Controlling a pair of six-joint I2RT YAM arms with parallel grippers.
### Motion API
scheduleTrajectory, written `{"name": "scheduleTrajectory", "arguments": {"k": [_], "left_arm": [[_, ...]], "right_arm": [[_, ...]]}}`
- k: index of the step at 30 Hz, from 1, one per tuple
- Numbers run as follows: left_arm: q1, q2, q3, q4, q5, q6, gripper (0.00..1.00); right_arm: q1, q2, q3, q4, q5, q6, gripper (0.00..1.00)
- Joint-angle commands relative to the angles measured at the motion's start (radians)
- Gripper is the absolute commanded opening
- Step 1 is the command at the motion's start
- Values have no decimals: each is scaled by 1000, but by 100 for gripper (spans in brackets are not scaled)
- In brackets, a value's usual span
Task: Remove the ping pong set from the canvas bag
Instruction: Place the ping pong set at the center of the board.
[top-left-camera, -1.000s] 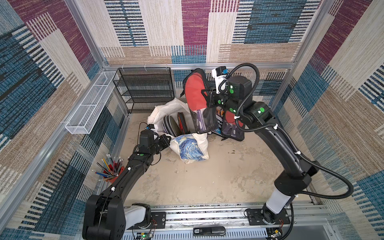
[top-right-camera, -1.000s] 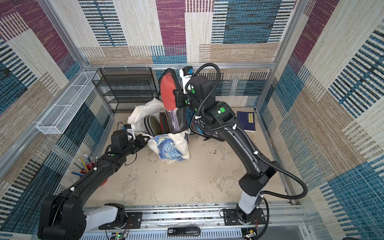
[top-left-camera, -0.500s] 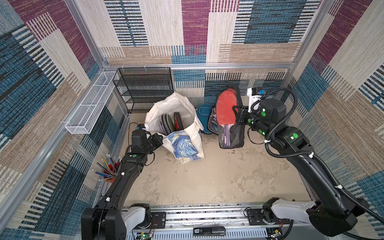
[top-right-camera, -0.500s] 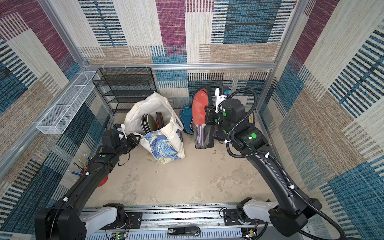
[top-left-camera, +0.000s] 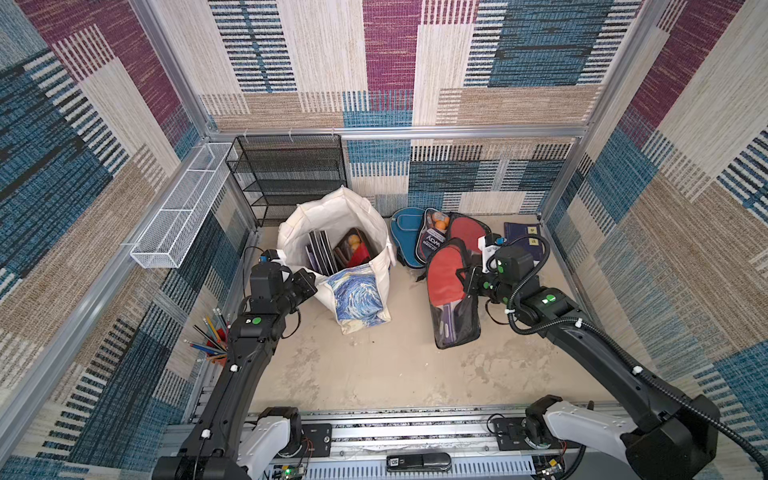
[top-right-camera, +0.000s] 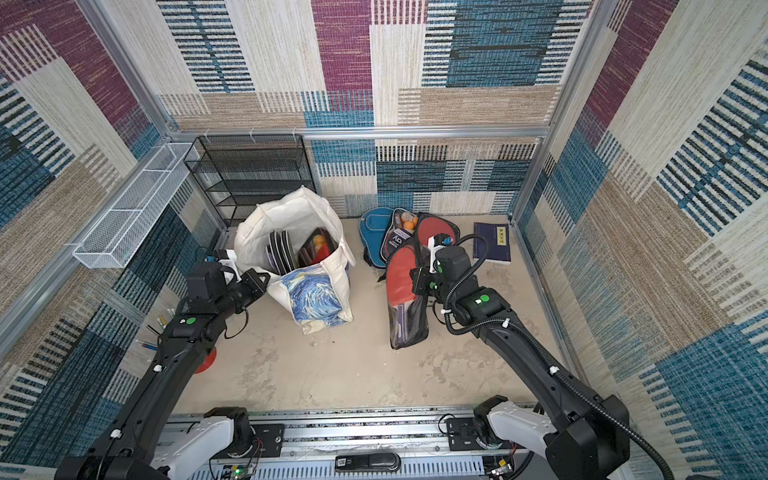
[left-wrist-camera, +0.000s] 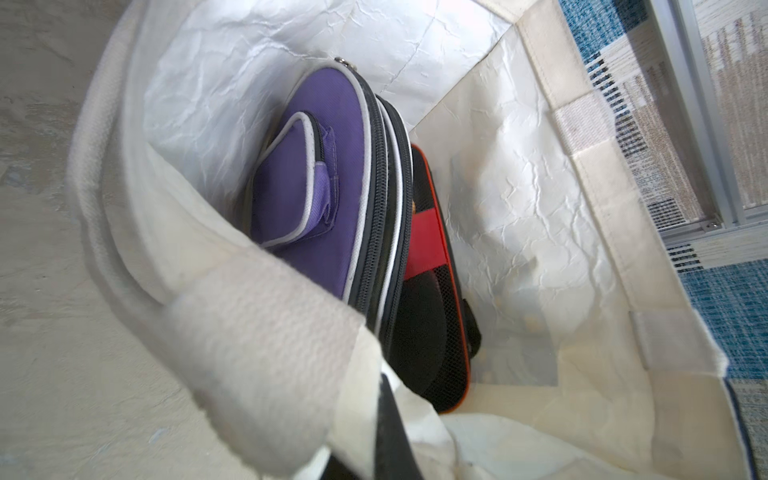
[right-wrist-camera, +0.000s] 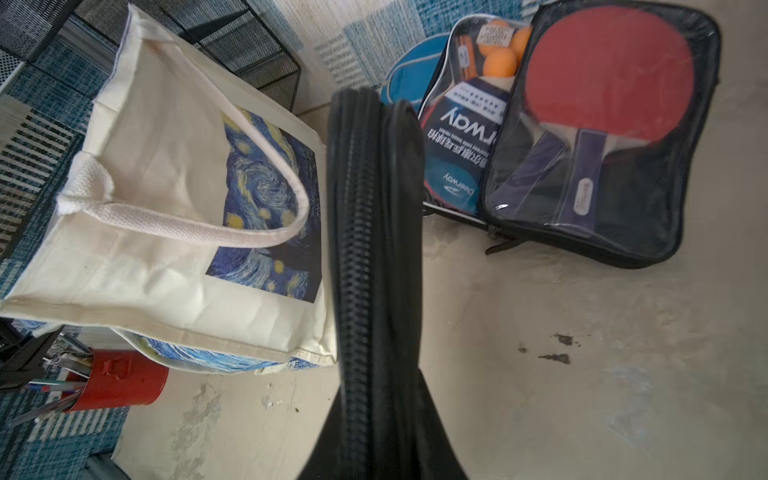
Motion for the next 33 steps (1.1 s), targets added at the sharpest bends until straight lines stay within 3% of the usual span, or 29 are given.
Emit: {"name": "scheduleTrajectory", "arguments": {"k": [1,12,33], "left_arm": [[9,-10,14,2,-30,60,0],[38,-13,14,-7,-22,70,0],[77,4,-1,19,28,53,0]], "right_arm": [[-1,-4,-61,229,-72,66,0],[0,58,-305,526,-141,190,0],[17,355,-410,813,-80,294,0]]}}
